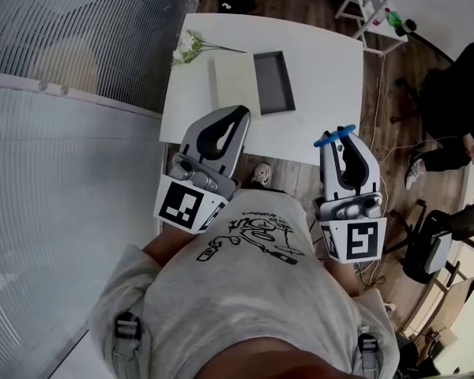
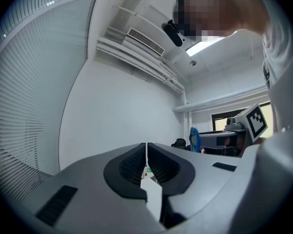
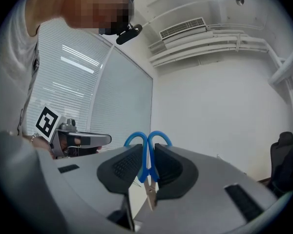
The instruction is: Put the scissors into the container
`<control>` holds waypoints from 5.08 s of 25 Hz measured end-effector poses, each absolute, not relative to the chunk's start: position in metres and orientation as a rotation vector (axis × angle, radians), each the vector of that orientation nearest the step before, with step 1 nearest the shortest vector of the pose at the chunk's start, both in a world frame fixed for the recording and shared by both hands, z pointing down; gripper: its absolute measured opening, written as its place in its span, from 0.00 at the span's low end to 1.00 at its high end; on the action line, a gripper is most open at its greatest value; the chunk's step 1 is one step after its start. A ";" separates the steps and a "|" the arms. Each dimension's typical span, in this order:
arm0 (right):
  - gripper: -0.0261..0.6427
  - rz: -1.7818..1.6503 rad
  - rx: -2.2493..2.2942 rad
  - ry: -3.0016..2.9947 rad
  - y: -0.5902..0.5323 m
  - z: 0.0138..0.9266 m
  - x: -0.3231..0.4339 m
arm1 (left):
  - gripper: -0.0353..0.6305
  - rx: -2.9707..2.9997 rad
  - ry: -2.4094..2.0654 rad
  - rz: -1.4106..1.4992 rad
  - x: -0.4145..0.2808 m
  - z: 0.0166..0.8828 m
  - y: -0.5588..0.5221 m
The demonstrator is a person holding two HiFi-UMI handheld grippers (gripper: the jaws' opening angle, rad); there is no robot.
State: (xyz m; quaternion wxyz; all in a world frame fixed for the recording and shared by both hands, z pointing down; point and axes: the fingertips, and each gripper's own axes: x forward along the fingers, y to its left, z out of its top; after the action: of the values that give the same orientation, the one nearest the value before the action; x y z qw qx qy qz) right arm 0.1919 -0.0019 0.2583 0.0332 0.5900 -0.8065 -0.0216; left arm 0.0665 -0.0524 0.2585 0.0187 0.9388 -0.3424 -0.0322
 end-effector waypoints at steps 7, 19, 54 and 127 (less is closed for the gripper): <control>0.17 -0.042 1.790 -2.508 -0.011 0.264 0.203 | 0.09 2.907 -1.071 -0.076 0.081 0.265 -0.061; 0.17 -0.055 1.767 -2.530 -0.049 0.256 0.186 | 0.09 2.915 -1.083 -0.099 0.069 0.254 -0.094; 0.17 0.088 1.681 -2.465 -0.115 0.314 0.161 | 0.09 2.890 -1.049 -0.066 0.035 0.266 -0.127; 0.17 0.855 1.440 -2.005 -0.252 0.659 0.168 | 0.09 2.742 -1.080 0.034 -0.004 0.326 -0.154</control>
State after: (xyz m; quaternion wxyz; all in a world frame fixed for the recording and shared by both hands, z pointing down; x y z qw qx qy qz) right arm 0.1676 -0.2521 0.6589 0.2616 0.5321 -0.7408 0.3158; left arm -0.0041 -0.1539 0.3256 0.0972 0.9259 -0.3648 0.0116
